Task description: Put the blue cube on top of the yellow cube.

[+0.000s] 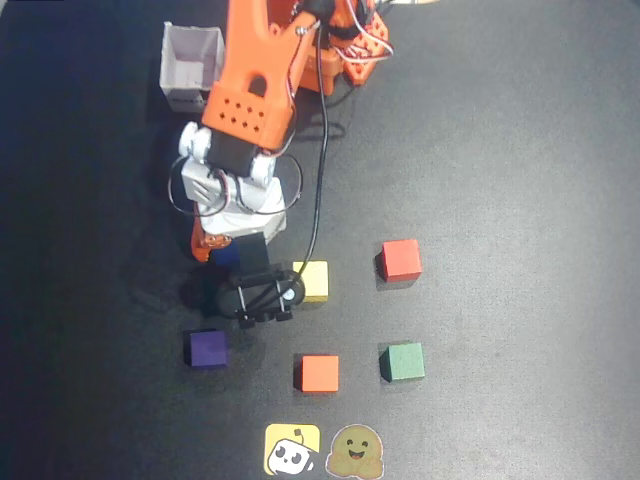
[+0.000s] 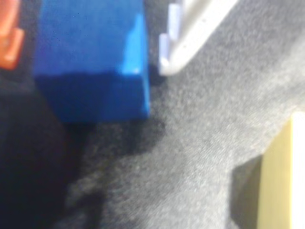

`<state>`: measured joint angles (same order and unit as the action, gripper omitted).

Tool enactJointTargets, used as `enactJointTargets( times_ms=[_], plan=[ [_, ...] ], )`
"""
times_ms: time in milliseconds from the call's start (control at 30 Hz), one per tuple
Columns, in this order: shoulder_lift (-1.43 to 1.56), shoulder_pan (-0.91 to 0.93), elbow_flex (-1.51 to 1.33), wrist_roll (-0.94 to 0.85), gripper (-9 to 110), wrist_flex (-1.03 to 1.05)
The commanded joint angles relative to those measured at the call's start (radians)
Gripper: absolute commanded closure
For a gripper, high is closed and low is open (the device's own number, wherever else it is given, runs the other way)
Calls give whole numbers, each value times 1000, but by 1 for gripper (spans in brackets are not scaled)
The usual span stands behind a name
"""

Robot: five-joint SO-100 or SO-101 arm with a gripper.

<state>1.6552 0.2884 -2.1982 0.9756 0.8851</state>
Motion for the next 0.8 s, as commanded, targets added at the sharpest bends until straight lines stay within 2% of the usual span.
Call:
enactJointTargets(
  times_ms=[0,500,767],
  plan=[
    [-2,11,35,6,79,-23],
    [-6,12,8,35,94,-57],
    [9,9,32,57,94,-31]
  ],
)
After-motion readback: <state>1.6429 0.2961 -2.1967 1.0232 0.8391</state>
